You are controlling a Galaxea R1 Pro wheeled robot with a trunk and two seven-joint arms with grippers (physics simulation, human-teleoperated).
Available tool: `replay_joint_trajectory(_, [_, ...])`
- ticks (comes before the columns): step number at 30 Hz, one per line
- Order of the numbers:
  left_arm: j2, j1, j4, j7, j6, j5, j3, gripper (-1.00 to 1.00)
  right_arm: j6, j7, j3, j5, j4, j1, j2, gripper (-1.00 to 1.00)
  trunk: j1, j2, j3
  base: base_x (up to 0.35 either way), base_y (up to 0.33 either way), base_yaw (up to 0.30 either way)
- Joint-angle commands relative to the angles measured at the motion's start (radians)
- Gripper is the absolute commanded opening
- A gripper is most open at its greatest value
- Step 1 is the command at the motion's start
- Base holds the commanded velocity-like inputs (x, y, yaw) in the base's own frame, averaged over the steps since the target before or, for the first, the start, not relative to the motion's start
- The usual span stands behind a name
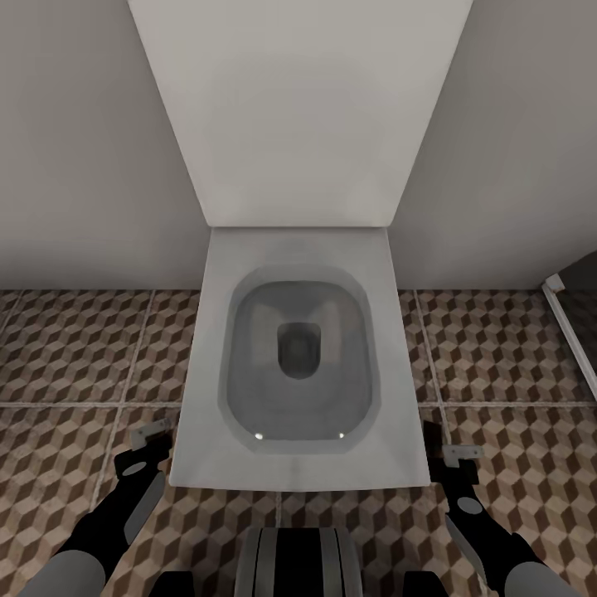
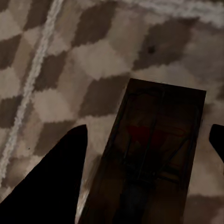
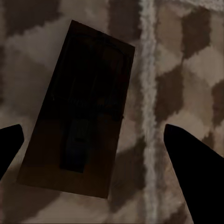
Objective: Take the four mousetraps from the cabinet in the bathroom and place them on the bathroom floor. Make sure all four end up on the same floor surface, and ensure that at least two of them are either under or directly next to the same bathroom sink.
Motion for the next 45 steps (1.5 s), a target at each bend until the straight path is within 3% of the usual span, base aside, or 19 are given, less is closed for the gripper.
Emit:
replay_joint_trajectory(1, [0.002,0.0,-0.002,0.008,0.005,0.005,-0.006,1.0,-0.004,-0.006,0.009,-0.011,0.0,-0.001,-0.001,1.0,0.0,0.0,-0.001,0.0,0.0,0.0])
replay_joint_trajectory(45, [0.002,0.0,-0.002,0.006,0.002,0.005,-0.006,1.0,-0.004,-0.006,0.009,-0.011,0.0,-0.001,-0.002,1.0,0.0,0.0,-0.001,-0.003,0.0,0.0])
